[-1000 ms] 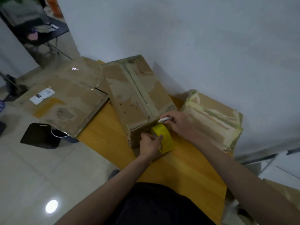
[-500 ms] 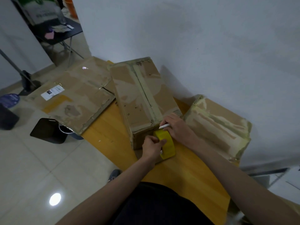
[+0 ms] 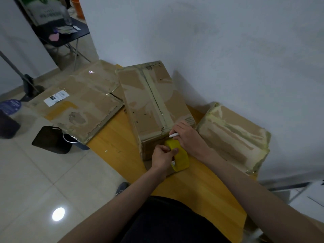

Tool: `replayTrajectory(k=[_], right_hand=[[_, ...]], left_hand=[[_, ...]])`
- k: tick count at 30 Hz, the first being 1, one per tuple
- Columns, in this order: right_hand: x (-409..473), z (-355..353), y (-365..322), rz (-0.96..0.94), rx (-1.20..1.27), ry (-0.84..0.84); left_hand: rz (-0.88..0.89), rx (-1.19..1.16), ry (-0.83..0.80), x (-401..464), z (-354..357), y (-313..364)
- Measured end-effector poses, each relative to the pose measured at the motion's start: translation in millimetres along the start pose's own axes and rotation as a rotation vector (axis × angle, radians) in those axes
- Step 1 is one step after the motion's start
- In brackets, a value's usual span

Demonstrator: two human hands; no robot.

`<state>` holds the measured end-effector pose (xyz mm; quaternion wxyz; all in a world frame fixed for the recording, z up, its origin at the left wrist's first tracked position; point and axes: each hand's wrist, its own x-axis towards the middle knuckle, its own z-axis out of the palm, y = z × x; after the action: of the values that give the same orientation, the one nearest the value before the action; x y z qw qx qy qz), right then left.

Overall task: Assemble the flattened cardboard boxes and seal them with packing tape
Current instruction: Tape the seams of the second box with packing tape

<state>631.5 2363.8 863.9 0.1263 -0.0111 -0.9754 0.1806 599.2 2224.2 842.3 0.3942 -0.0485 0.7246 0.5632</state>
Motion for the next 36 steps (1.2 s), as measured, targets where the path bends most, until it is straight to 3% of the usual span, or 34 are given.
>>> replayTrajectory(k=[6,12,15,17,20,24,30,34,36], right_hand=[[-7,-3,27,0.073,-0.136,-0.004],[-56,-4,52,0.436,-0.061,0.054],[-89,29,61,0.731,0.161,-0.149],[-116,53,64,0.822,0.238,-0.284],[-146,82,65,0.820,0.355,-0.396],[-163,110,64,0.791,0.331,-0.581],[-187,147,84,0.804,0.476,-0.526],[-174,141,79,0.810,0.311,-0.560],[-147,123,72,0.809,0.325,-0.413]], left_hand=[[-0.023,-0.038,0.001,0,-1,2],[-0.025,-0.037,-0.013,3,-3,3],[-0.031,-0.043,-0.007,4,-3,5],[-0.031,-0.042,-0.011,3,-4,6],[-0.023,-0.023,-0.009,1,-6,9],[0.004,-0.030,0.023,-1,-8,12],[-0.001,-0.054,0.012,-2,-8,16],[0.003,-0.064,0.010,-1,-5,16],[0.004,-0.074,0.007,0,-5,16]])
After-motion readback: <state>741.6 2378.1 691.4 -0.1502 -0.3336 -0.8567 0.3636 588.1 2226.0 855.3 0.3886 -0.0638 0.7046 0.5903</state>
